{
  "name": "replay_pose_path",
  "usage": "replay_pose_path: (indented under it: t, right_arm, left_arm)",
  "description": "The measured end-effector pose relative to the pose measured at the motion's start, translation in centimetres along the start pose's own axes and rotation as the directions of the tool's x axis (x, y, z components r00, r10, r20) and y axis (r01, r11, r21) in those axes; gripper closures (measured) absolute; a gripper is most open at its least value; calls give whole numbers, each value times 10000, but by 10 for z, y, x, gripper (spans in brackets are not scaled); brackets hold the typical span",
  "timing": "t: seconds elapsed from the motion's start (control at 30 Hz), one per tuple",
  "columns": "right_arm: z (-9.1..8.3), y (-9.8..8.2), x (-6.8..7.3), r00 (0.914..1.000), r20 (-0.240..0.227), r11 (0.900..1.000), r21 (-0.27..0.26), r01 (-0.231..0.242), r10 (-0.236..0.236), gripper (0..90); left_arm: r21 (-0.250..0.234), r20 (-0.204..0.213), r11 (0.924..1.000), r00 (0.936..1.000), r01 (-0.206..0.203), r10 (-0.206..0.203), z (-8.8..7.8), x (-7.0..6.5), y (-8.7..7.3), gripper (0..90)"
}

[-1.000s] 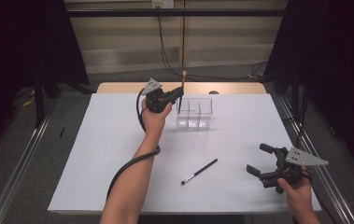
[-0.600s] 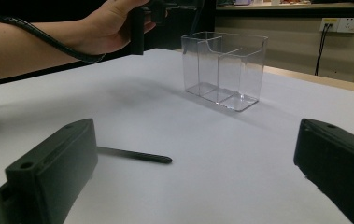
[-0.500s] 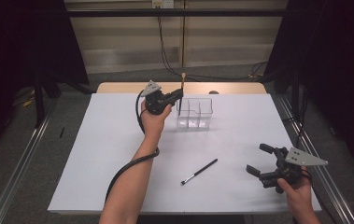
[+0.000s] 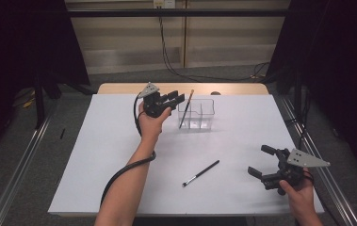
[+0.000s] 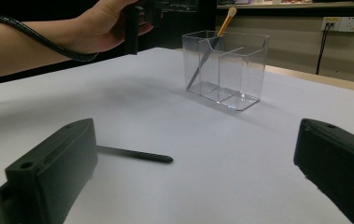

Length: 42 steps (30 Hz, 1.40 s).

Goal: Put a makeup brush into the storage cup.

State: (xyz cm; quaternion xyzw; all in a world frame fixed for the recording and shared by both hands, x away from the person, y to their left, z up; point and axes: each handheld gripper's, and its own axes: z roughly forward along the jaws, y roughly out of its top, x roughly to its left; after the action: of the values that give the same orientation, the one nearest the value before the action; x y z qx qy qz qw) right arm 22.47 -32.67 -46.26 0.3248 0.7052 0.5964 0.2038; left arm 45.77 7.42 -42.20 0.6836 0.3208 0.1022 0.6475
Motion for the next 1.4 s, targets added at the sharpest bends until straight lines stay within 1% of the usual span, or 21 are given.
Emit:
replay_pose_path:
  t: [0.07,0.17,0.2,0.27,0.3,0.4,0.47,0.53,0.6,0.67,0.73,0.77,0.83,0.87,0.9,0.97,1.0,1.23,1.3,1.37,1.4]
  right_arm:
    - [0,0,0,10000,-16,10000,-2,28,-28,0]
    - [1,0,1,10000,-29,10000,30,21,-21,0]
    - [1,0,1,10000,-34,10000,30,23,-23,0]
    - [1,0,1,10000,-19,10000,9,31,-31,0]
    - [1,0,1,10000,-39,10000,21,37,-37,0]
    - [2,0,1,10000,-30,10000,32,48,-48,0]
    - [2,0,1,10000,-16,10000,47,52,-52,0]
    - [2,0,1,10000,-29,10000,54,66,-66,0]
    - [2,0,1,10000,-41,10000,52,80,-79,0]
    - [2,0,1,10000,-38,9999,60,82,-82,0]
    - [2,0,1,10000,-22,10000,46,62,-62,0]
    - [2,0,1,10000,-20,10000,51,58,-58,0]
    - [3,0,1,10000,-23,10000,52,64,-64,0]
    - [3,0,1,10000,-23,10000,53,65,-65,0]
    - [3,0,1,10000,-25,10000,50,61,-61,0]
    - [3,0,1,10000,-20,10000,61,43,-43,0]
    - [3,0,1,10000,-16,10000,56,48,-48,0]
    - [3,0,2,10000,-14,10000,84,48,-48,0]
    - [3,0,2,10000,-16,10000,82,46,-45,0]
    - [4,0,2,10000,-22,9999,93,50,-50,0]
    - [4,0,2,10000,-17,9999,99,54,-53,0]
  left_arm:
    - [-57,79,10000,10000,-41,42,-3,0,1,503]
    - [-10,117,9997,9996,-261,261,-8,-1,1,460]
    - [42,112,9992,9991,-406,405,-9,-1,0,444]
    - [89,156,9989,9988,-466,464,-12,0,0,426]
    - [24,180,9987,9985,-512,512,-13,0,0,411]
    - [-106,401,9984,9976,-555,559,-17,0,-2,341]
    - [-45,544,9987,9972,-514,516,-19,0,-3,284]
    - [-32,552,9983,9968,-585,586,-22,0,-5,267]
    - [-37,696,9982,9957,-603,604,-24,0,-7,240]
    - [-29,641,9974,9954,-716,716,-26,0,-9,203]
    - [-51,738,9973,9946,-731,733,-28,-1,-10,172]
    - [-86,718,9966,9940,-824,828,-29,-1,-10,161]
    - [-68,855,9947,9910,-1028,1030,-32,-1,-11,127]
    - [-40,827,9937,9903,-1116,1115,-33,-2,-11,113]
    - [-5,852,9927,9891,-1209,1205,-35,-2,-11,103]
    - [98,960,9924,9879,-1231,1216,-37,-1,-12,78]
    - [107,936,9917,9875,-1280,1265,-39,-1,-13,71]
    - [-59,976,9921,9873,-1257,1256,-53,1,-15,36]
    - [-67,1021,9908,9855,-1352,1352,-57,1,-15,28]
    - [-52,1020,9880,9828,-1541,1538,-62,1,-15,18]
    - [-69,1019,9888,9835,-1494,1493,-64,1,-15,15]
